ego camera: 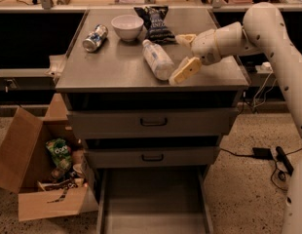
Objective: Pick blue plastic bottle from bottom drawer and place on counter
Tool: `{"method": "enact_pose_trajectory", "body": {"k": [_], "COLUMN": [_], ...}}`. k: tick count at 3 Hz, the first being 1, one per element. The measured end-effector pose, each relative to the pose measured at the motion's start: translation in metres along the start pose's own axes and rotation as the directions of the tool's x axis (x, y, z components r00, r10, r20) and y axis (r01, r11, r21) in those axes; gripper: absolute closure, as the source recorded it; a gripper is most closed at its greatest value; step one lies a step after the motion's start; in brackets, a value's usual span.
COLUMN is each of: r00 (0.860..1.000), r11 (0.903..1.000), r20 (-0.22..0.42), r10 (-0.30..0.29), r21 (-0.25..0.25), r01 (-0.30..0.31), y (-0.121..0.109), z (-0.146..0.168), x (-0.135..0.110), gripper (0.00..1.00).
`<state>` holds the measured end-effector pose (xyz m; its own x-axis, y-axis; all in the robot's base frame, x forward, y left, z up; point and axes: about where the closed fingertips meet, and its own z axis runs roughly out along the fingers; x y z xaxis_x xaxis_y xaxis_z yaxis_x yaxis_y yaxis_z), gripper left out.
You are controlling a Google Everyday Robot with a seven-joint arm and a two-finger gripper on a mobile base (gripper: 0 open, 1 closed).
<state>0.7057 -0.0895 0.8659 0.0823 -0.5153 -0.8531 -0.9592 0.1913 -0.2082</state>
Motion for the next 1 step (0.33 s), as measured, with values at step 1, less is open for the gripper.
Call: {"method": "enact_pose_trajectory", "body": {"k": [1], "r00": [1.0], "r11": [1.0], "r20": [0.0], "r10": [0.0], "r21": [0.0], "r01": [0.0], "y": [0.0], "z": [0.0], "x": [0.0], "gripper": [0.0]}}
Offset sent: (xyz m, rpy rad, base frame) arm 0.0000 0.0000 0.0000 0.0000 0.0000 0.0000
